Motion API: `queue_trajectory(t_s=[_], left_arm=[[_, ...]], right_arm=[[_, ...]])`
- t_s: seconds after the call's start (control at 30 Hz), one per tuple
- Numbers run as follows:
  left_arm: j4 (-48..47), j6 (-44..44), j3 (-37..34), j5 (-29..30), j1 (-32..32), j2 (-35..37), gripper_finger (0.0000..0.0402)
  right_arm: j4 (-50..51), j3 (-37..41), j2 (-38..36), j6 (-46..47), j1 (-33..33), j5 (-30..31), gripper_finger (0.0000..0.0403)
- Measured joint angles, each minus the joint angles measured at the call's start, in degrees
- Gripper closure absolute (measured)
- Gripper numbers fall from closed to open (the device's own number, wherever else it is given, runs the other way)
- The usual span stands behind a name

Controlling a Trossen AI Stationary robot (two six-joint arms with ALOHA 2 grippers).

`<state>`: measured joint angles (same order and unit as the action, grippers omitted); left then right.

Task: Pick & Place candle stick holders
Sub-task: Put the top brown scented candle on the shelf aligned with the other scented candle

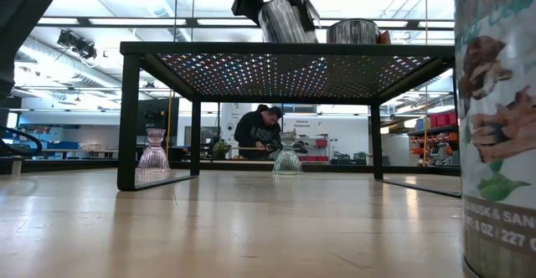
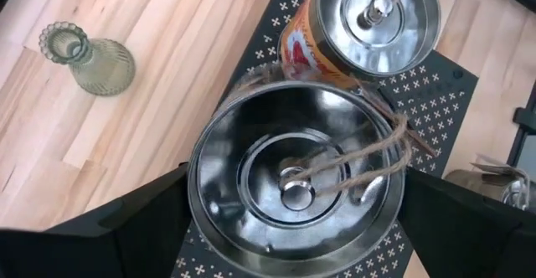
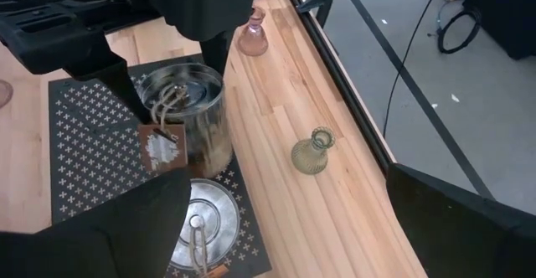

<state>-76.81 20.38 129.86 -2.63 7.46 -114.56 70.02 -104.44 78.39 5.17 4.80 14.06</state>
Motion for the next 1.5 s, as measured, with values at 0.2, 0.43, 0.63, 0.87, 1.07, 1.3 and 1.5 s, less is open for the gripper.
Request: queue_trajectory(t_s=[0.2,0.43,0.63,0.87,1.07,1.3,1.5], left_arm=[[-0.66,0.00,0.00,0.87,0.00,0.00,0.0013],[-0.55,-0.02,0.00,1.35,0.01,0.00,0.0012],[-0.45,-0.04,0.00,1.87,0.01,0.00,0.0012],[0.94,-0.11,0.00,2.45,-0.39,-2.38,0.0012],[0.55,-0.13,0.02,1.75,-0.61,-4.11,0.0012],[0.43,-0.09,0.02,1.08,-0.55,-4.00,0.0012],[0.24,-0.04,0.02,-0.08,-0.55,-3.96,0.0012]], right_arm=[[0.00,0.00,0.00,0.00,-0.02,0.00,0.0003],[0.02,0.00,0.01,0.04,-0.01,-0.02,0.0003],[0.02,0.00,0.00,0.07,0.00,-0.02,0.0003],[0.02,0.00,0.00,0.07,-0.01,-0.01,0.0003],[0.39,0.00,0.02,0.09,0.00,-0.13,0.0003],[0.32,0.00,0.02,0.04,0.00,-0.11,0.0003],[0.19,0.00,0.02,-0.09,-0.01,0.00,0.0003]])
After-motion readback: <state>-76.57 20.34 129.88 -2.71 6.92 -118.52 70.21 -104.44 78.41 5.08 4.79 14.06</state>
